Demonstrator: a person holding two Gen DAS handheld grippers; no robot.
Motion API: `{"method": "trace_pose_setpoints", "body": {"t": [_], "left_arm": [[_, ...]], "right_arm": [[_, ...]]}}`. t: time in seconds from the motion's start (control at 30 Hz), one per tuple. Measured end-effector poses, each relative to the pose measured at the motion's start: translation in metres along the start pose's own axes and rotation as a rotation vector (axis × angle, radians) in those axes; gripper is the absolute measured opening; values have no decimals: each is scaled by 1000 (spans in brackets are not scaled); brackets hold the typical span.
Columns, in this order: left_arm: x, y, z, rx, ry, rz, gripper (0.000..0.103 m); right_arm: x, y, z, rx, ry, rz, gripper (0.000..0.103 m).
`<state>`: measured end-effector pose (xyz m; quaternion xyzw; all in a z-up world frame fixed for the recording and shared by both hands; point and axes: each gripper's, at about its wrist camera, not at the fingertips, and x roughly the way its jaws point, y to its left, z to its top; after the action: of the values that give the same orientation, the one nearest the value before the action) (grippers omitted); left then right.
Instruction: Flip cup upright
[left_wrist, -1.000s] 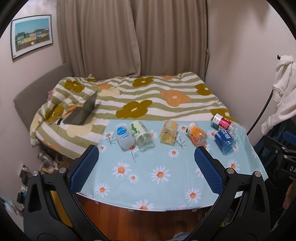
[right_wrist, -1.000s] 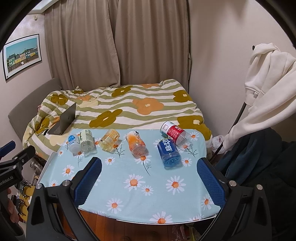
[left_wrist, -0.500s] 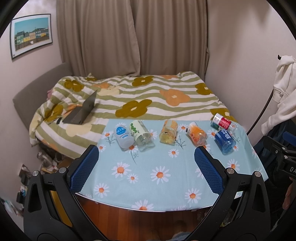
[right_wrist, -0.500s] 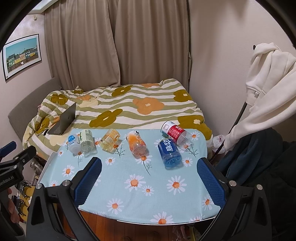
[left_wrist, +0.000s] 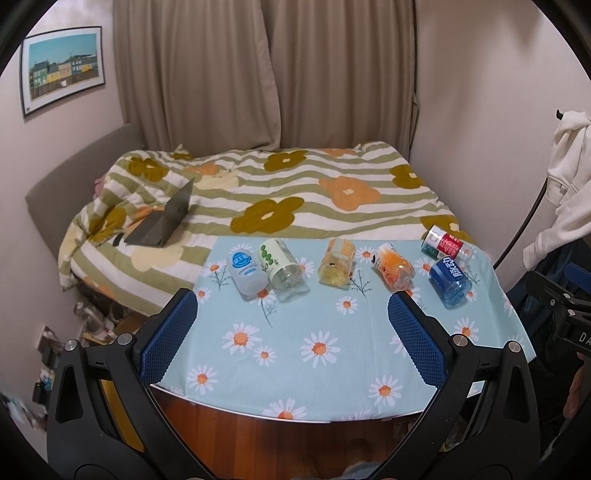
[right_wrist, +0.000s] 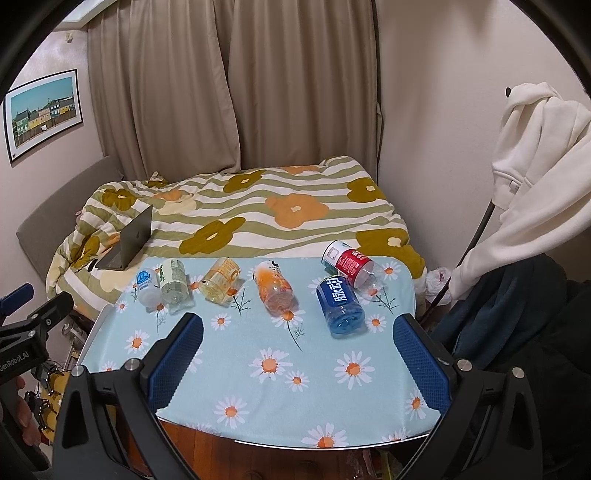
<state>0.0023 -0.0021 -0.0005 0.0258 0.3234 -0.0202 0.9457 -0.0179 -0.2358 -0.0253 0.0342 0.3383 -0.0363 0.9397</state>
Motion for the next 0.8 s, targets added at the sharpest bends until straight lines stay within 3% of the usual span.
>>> {"method": "trace_pose_setpoints", "body": {"t": [0.47,0.8], "left_arm": [[9,-5,-2,-21,27,18,103],[38,-23,15,-117,86,56,103]], "right_arm": [[3,5,3,-5,7,12,103],[20,-1,30,-67,46,74,103]]}}
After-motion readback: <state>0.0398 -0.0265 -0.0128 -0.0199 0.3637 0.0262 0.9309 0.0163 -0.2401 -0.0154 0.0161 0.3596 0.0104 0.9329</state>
